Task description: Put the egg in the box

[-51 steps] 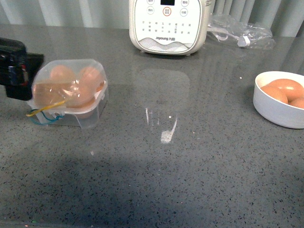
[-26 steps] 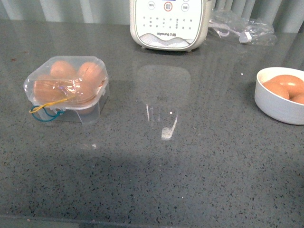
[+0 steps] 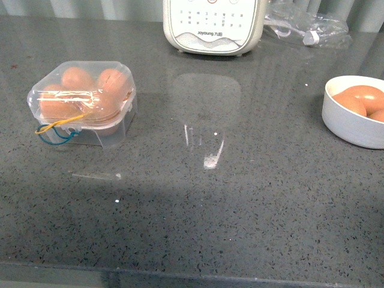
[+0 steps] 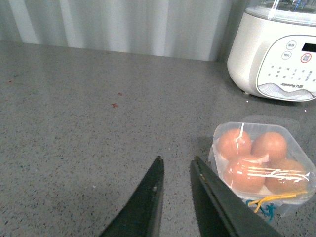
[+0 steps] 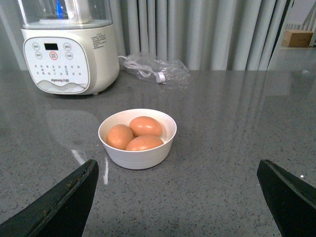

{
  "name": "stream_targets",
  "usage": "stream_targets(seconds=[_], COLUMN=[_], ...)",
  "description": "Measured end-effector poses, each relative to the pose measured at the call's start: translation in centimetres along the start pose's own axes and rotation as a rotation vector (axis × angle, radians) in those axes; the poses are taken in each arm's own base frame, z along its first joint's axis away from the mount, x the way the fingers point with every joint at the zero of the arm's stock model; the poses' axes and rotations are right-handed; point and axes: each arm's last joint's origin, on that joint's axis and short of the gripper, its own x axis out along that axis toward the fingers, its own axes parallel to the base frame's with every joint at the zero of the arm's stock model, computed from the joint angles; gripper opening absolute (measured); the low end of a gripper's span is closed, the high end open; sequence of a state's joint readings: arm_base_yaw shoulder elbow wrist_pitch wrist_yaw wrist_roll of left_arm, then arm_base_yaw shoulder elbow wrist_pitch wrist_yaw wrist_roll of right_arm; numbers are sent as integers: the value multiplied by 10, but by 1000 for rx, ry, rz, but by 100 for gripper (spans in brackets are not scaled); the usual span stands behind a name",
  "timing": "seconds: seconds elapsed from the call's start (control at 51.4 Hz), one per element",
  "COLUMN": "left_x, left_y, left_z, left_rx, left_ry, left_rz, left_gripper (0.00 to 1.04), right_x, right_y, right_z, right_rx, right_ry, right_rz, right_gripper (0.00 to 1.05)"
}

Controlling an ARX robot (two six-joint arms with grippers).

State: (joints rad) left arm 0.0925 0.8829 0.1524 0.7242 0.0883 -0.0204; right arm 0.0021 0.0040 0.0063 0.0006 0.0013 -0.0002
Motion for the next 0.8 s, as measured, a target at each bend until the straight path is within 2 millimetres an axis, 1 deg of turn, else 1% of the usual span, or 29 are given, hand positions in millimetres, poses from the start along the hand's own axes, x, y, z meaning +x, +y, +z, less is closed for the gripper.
stream_targets(seconds=[0.078, 0.136, 0.214, 0.428, 0.448, 0.798], left_x=[-7, -12, -17, -31, -33, -47], left_y=[-4, -11, -13, -13, -13, -13], left_z=[-4, -6, -8, -14, -18, -13], left_rx=[3, 7, 12, 13, 14, 14], left_ry=[1, -2, 0, 0, -5, -34], left_rz=[20, 8, -7, -3, -3, -4], left_gripper=[4, 4, 4, 4, 4, 4], right_x=[0, 0, 0, 0, 0, 0], right_y=[0, 0, 0, 0, 0, 0], right_z=[0, 0, 0, 0, 0, 0], right_rx=[0, 0, 0, 0, 0, 0], right_ry=[0, 0, 0, 0, 0, 0], right_rz=[0, 0, 0, 0, 0, 0], right_gripper=[97, 97, 97, 97, 97, 97])
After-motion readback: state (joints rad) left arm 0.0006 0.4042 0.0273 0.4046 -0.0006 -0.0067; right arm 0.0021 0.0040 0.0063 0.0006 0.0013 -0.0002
